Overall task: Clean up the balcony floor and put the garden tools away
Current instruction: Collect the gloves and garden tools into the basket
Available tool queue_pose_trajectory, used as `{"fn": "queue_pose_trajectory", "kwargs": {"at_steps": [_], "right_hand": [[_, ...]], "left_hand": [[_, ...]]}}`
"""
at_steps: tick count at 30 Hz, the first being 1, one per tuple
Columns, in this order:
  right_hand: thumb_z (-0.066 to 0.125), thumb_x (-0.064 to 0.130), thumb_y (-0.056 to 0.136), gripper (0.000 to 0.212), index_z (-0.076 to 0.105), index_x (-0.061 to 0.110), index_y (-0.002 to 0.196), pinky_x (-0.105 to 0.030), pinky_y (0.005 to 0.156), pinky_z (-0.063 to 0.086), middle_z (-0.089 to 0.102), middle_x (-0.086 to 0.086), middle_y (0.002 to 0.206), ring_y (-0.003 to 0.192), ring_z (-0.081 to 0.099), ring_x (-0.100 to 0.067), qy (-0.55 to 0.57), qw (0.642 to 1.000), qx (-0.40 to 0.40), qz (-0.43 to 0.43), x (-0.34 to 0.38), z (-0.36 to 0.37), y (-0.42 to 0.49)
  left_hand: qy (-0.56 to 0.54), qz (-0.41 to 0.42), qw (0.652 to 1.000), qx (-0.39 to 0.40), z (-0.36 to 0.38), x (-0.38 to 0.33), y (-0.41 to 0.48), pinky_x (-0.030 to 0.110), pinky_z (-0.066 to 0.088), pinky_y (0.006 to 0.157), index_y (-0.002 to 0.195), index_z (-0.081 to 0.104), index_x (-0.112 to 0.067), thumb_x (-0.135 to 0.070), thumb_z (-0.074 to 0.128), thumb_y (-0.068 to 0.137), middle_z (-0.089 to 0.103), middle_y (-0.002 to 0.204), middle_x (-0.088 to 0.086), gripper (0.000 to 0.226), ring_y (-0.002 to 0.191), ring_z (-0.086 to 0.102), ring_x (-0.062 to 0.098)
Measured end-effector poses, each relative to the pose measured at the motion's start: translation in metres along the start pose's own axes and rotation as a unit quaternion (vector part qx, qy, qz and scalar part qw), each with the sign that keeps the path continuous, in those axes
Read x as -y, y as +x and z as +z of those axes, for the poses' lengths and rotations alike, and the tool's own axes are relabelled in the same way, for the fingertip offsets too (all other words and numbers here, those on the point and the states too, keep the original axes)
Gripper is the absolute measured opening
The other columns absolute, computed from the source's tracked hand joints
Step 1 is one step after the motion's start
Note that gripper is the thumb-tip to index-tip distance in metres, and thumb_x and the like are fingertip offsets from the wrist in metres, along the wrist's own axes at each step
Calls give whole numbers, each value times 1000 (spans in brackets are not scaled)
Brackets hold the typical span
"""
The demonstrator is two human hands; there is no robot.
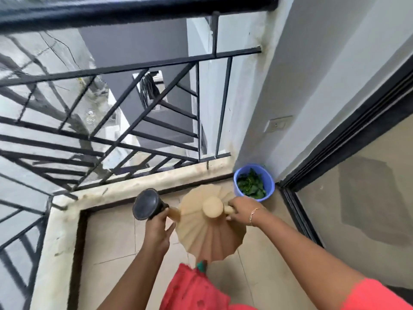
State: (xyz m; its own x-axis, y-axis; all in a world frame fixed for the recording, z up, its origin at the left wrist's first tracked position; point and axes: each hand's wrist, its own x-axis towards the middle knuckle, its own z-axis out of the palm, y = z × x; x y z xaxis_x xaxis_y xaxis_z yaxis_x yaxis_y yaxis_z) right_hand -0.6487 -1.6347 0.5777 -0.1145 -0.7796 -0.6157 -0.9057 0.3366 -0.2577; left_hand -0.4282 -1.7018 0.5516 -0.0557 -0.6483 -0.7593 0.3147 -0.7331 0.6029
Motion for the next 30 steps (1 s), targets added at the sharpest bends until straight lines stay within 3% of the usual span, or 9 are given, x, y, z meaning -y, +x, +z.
{"fn": "queue_pose_trajectory", "kwargs": {"at_steps": [7,13,19,22,26,30], "right_hand": [[58,23,89,32,54,5,115,-33,87,41,55,-17,124,114,52,-31,-10,998,56,27,-38,-16,112],[50,8,89,30,52,5,120,-37,90,42,51,-18,127,117,51,-33,-36,996,83,28,-85,13,225],[39,4,92,33,48,4,125,-40,94,42,49,-19,129,120,48,-34,-69,993,97,20,-134,77,339],[36,2,91,35,50,5,123,-43,93,44,52,-19,127,118,51,-34,-81,990,110,16,-151,116,383],[40,4,92,30,55,7,118,-40,88,46,58,-16,121,114,55,-33,-86,990,110,22,-162,153,424],[48,8,92,26,58,8,116,-38,86,45,59,-15,119,113,55,-33,-87,991,99,16,-169,169,452]], "left_hand": [[30,-38,998,-35,61,-8,100,38,47,82,88,58,-19,-2,52,92,59,89,-5,19,99,53,9],[17,-102,992,-79,85,37,212,44,42,99,93,60,-21,-7,55,93,61,96,-8,15,114,49,11],[-33,-129,983,-124,87,113,326,42,39,104,112,57,-18,-10,54,94,60,98,-8,20,114,49,11],[-46,-142,980,-131,81,142,377,39,38,104,106,59,-18,-9,53,94,60,97,-7,16,112,50,12],[-60,-143,979,-135,71,161,427,38,36,108,103,59,-17,-5,52,94,61,97,-5,16,95,56,9],[-83,-129,979,-131,69,168,451,34,35,105,117,55,-16,-3,49,95,61,96,-7,27,97,55,7]]}}
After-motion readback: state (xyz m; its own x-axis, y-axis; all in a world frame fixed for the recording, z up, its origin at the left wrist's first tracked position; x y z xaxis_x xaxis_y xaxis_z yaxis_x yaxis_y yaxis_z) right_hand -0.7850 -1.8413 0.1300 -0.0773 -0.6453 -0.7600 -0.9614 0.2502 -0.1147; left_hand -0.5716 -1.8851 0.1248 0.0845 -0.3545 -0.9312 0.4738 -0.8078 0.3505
